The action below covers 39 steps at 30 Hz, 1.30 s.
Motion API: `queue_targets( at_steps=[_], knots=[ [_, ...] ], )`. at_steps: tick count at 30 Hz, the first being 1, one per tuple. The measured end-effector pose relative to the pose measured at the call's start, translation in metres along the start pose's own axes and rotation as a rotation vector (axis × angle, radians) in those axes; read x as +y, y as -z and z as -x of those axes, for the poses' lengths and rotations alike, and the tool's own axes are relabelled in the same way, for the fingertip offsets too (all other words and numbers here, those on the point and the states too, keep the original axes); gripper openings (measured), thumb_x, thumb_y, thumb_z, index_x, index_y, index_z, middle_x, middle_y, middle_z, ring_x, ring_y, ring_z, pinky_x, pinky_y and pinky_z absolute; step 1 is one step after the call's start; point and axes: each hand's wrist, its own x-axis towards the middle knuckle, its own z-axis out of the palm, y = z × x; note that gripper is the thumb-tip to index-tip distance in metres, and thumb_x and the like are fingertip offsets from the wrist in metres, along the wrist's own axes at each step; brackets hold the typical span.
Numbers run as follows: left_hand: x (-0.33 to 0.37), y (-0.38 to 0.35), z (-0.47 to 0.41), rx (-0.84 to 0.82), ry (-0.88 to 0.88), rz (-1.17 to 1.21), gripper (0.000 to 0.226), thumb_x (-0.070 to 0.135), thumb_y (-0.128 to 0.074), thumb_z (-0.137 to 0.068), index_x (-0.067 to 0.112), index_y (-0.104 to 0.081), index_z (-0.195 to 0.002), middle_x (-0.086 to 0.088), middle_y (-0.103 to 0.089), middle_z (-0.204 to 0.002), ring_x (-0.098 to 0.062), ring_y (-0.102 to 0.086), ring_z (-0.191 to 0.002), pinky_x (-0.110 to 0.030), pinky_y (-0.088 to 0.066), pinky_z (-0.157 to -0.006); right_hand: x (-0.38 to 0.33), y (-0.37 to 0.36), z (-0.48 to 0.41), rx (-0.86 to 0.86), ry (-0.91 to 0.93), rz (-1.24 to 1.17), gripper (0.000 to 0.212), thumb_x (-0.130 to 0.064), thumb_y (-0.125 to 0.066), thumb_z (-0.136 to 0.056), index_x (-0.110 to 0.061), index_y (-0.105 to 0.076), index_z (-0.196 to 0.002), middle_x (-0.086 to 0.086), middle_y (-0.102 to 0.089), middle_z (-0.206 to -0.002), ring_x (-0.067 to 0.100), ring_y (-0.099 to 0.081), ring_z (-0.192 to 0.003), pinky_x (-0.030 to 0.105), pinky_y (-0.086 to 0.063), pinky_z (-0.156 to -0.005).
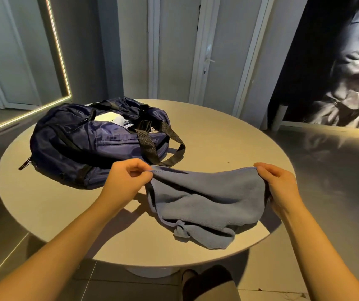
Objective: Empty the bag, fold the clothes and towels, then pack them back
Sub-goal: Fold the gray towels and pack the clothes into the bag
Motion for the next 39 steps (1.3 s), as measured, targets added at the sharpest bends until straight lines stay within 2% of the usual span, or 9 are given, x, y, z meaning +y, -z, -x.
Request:
queue_targets(
  at_steps=[5, 9, 14, 19, 24, 28, 32, 35, 39],
  knots=[
    [0.020, 0.022, -0.019, 0.078, -0.049, -0.064, 0.020, -0.006, -0.067, -0.090, 0.009, -0.071, -0.077, -0.001, -0.072, -0.070, -0.009, -0.065, -0.062, -0.020, -0.053, -0.064, -0.038, 0.016, 0.002, -0.136, 0.042, -0.120, 0.014, -0.009, -0.063, -0.096, -0.006, -0.074, -0.105, 0.001, -0.078, -0.096, 0.015, -0.069, -0.090, 0.028, -0.055, -0.077],
    [0.056, 0.043, -0.041, 0.182, -0.091, -0.114, 0.016, 0.002, -0.071, -0.083, 0.011, -0.071, -0.070, -0.009, -0.071, -0.067, -0.026, -0.069, -0.067, -0.038, -0.060, -0.067, -0.078, 0.021, 0.002, -0.202, 0.194, -0.054, 0.012, -0.009, -0.064, -0.097, -0.006, -0.075, -0.100, 0.011, -0.075, -0.102, 0.019, -0.071, -0.091, 0.033, -0.055, -0.077],
    [0.122, 0.067, -0.058, 0.288, -0.158, -0.181, 0.018, 0.002, -0.074, -0.080, 0.017, -0.071, -0.069, -0.005, -0.071, -0.066, -0.018, -0.067, -0.062, -0.032, -0.055, -0.065, -0.135, 0.013, 0.003, -0.148, 0.408, 0.069, 0.017, -0.017, -0.059, -0.102, -0.012, -0.069, -0.089, 0.007, -0.067, -0.090, 0.022, -0.064, -0.086, 0.040, -0.058, -0.076],
    [0.167, 0.101, -0.064, 0.424, -0.250, -0.197, 0.014, 0.007, -0.075, -0.077, 0.020, -0.071, -0.072, -0.004, -0.072, -0.071, -0.027, -0.072, -0.071, -0.050, -0.064, -0.074, -0.201, 0.009, 0.048, -0.065, 0.625, 0.182, 0.016, -0.024, -0.060, -0.101, -0.010, -0.065, -0.095, 0.002, -0.067, -0.087, 0.018, -0.065, -0.080, 0.022, -0.054, -0.059],
    [0.177, 0.122, -0.057, 0.454, -0.265, -0.195, 0.019, 0.006, -0.074, -0.082, 0.023, -0.068, -0.076, -0.004, -0.070, -0.076, -0.025, -0.068, -0.075, -0.050, -0.061, -0.080, -0.260, 0.027, 0.103, -0.694, 0.545, 0.164, 0.022, -0.021, -0.066, -0.086, -0.005, -0.070, -0.101, 0.005, -0.075, -0.086, 0.017, -0.073, -0.076, 0.023, -0.058, -0.063],
    [0.180, 0.119, -0.047, 0.406, -0.256, -0.318, 0.015, 0.008, -0.069, -0.087, 0.020, -0.072, -0.094, 0.001, -0.072, -0.083, -0.021, -0.070, -0.083, -0.039, -0.057, -0.081, -0.253, 0.012, 0.078, -0.090, 0.730, 0.920, 0.022, -0.030, -0.066, -0.097, -0.012, -0.078, -0.093, 0.008, -0.075, -0.085, 0.023, -0.066, -0.069, 0.036, -0.057, -0.064],
    [0.178, 0.122, -0.042, 0.475, -0.187, -0.406, 0.020, 0.011, -0.066, -0.088, 0.028, -0.076, -0.086, 0.003, -0.074, -0.085, -0.020, -0.069, -0.088, -0.036, -0.055, -0.083, -0.259, 0.008, 0.100, -0.587, 0.572, 0.460, 0.022, -0.020, -0.067, -0.095, 0.001, -0.076, -0.098, 0.014, -0.075, -0.090, 0.022, -0.074, -0.086, 0.030, -0.062, -0.075],
    [0.174, 0.129, -0.039, 0.470, -0.097, -0.371, 0.024, 0.008, -0.064, -0.087, 0.029, -0.075, -0.079, 0.002, -0.074, -0.084, -0.021, -0.069, -0.089, -0.040, -0.057, -0.087, -0.263, 0.006, 0.104, -0.428, 0.672, 0.519, 0.024, -0.025, -0.064, -0.098, -0.004, -0.073, -0.093, 0.011, -0.074, -0.089, 0.023, -0.072, -0.091, 0.038, -0.062, -0.086],
    [0.176, 0.131, -0.038, 0.473, -0.058, -0.209, 0.030, -0.002, -0.061, -0.085, 0.024, -0.074, -0.077, -0.002, -0.074, -0.080, -0.022, -0.071, -0.072, -0.044, -0.063, -0.078, -0.273, 0.008, 0.120, -0.714, 0.566, 0.185, 0.022, -0.017, -0.059, -0.098, 0.001, -0.068, -0.090, 0.013, -0.071, -0.090, 0.020, -0.069, -0.085, 0.033, -0.061, -0.086]
  ],
)
